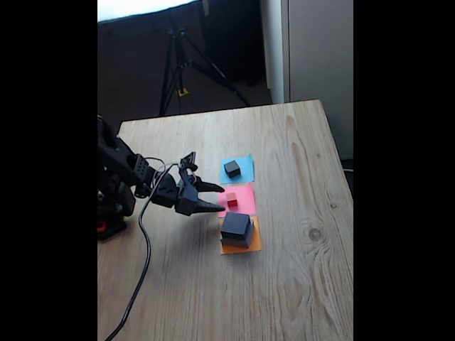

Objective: Tower of hanoi

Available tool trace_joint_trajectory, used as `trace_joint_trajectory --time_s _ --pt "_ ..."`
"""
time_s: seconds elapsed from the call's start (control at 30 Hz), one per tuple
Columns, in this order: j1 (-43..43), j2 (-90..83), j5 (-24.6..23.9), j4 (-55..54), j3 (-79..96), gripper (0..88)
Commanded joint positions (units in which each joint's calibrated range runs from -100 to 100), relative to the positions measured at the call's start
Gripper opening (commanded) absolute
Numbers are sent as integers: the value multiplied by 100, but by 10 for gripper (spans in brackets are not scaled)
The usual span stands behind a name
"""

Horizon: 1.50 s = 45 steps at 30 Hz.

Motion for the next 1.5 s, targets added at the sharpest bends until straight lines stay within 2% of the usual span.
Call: trace_joint_trajectory --time_s 0.0,0.47,0.87,1.47 --pt "-113 77 44 -244 -141 246" --pt "-280 1121 78 -1070 -513 240" --pt "-456 1424 61 -1199 -622 201" --pt "-506 1621 128 -1207 -895 197"
